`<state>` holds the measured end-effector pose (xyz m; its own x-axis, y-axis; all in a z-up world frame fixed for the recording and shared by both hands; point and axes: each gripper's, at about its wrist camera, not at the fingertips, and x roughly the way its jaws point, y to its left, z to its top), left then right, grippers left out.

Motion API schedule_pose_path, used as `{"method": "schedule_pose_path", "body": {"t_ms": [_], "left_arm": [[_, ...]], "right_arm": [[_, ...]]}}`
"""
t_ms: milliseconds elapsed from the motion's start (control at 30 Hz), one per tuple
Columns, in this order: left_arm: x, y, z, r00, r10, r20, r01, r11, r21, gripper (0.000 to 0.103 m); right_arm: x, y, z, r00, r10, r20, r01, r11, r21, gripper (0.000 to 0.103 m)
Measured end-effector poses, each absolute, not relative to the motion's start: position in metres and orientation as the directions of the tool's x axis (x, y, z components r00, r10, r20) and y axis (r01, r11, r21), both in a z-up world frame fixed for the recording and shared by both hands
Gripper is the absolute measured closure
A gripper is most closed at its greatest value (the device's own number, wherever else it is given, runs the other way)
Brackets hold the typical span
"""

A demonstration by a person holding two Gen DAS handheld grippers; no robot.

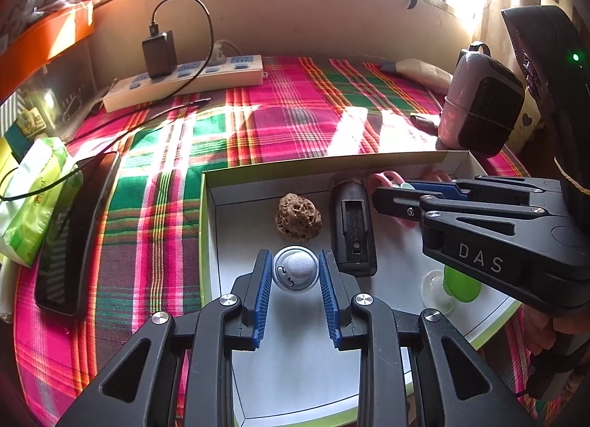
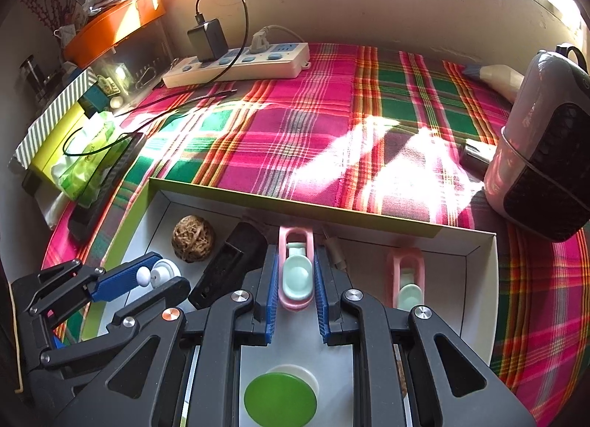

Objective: Organize objects
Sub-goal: 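Lower the white knob into the box and open the left gripper while the right lowers the pink clip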

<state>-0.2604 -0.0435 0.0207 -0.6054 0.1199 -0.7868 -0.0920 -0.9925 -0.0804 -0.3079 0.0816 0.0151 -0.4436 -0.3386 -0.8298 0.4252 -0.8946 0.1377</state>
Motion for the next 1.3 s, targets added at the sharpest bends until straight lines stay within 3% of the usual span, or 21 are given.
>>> {"method": "schedule_pose_path", "body": {"t_ms": [900, 1133, 1200, 1300], "left_arm": [[-0.2645, -0.0394, 0.0189, -0.606, 0.095, -0.79, -0.09, -0.995, -0.051, 0.078], [-0.2628, -0.0395, 0.02, -0.605, 0.1, -0.79, -0.089, -0.994, -0.057, 0.073], [-0.2631, -0.0395, 0.0198, -0.605, 0.099, -0.79, -0.09, -0.994, -0.056, 0.073], [-0.2622, -0.0393, 0.0206, -0.607, 0.1, -0.789, -0.088, -0.994, -0.059, 0.073]], "right_arm": [[-0.3067, 0.0777, 0.0117, -0.467, -0.317, -0.826, 0.427, -0.898, 0.103, 0.084], [-0.3042, 0.0796, 0.0141, -0.476, -0.324, -0.818, 0.428, -0.898, 0.107, 0.084], [-0.3028, 0.0812, 0.0151, -0.479, -0.326, -0.815, 0.424, -0.899, 0.11, 0.083], [-0.3002, 0.0822, 0.0163, -0.477, -0.333, -0.813, 0.426, -0.897, 0.117, 0.073]]}}
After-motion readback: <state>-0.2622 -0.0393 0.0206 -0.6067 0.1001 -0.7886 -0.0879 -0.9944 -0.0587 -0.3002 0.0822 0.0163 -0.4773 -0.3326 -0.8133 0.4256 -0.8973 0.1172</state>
